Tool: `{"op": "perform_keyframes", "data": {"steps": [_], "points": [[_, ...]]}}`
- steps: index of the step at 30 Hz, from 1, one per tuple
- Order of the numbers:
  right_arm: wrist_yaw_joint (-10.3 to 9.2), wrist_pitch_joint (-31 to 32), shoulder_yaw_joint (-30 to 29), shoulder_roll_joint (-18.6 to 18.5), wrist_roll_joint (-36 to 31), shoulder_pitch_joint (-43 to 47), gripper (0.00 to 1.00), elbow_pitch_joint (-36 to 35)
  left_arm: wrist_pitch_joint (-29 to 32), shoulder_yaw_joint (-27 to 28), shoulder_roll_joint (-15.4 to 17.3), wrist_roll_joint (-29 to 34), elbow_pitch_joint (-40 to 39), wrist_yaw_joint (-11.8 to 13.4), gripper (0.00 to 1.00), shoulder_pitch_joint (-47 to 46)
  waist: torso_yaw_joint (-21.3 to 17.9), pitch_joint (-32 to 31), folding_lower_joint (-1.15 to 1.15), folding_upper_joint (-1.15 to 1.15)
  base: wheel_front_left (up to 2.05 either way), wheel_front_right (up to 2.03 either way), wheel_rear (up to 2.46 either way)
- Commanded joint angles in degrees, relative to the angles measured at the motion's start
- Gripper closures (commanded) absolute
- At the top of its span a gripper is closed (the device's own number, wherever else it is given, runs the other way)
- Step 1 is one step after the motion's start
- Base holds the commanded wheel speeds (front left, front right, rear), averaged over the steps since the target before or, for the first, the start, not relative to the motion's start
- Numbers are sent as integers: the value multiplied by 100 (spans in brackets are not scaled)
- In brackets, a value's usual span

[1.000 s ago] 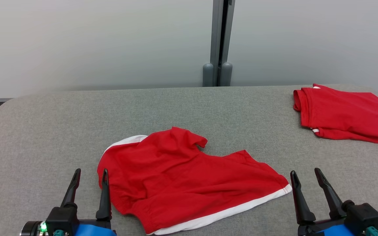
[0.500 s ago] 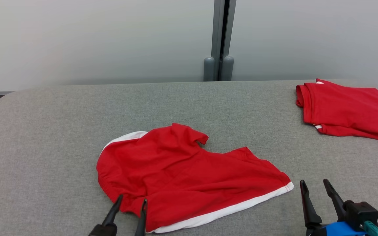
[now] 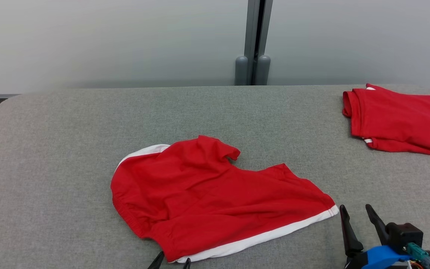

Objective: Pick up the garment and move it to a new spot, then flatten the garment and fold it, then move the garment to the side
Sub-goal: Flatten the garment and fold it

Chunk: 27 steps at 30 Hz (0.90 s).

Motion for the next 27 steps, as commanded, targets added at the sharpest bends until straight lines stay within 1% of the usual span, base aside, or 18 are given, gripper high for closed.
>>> {"op": "perform_keyframes", "data": {"steps": [1, 6, 12, 19, 22, 27], "points": [[1, 0, 35, -9, 25, -111, 0, 115, -14, -75, -6, -86, 56, -4, 0, -163, -2, 6, 0, 0, 0, 0, 0], [1, 0, 118, -1, 91, -308, 0, 520, -14, -398, -40, -246, 380, -5, 0, -448, 3, 23, 0, 0, 0, 0, 0], [1, -1, 240, -19, 193, -599, 0, 1007, -14, -619, -25, -414, 643, -5, 0, -724, 16, 87, 0, 0, 0, 0, 0], [1, -2, 401, -106, 351, -942, 0, 1590, -14, -791, 32, -521, 758, -6, 0, -920, 100, 210, 0, 0, 0, 0, 0], [1, 0, 400, -116, 392, -1096, 0, 1902, -14, -840, 51, -557, 755, -6, 0, -965, 135, 262, 0, 0, 0, 0, 0], [2, 6, 526, -82, 483, -1255, 0, 2187, -14, -884, 56, -599, 738, -6, 0, -1015, 195, 356, 0, 0, 0, 0, 0]]}}
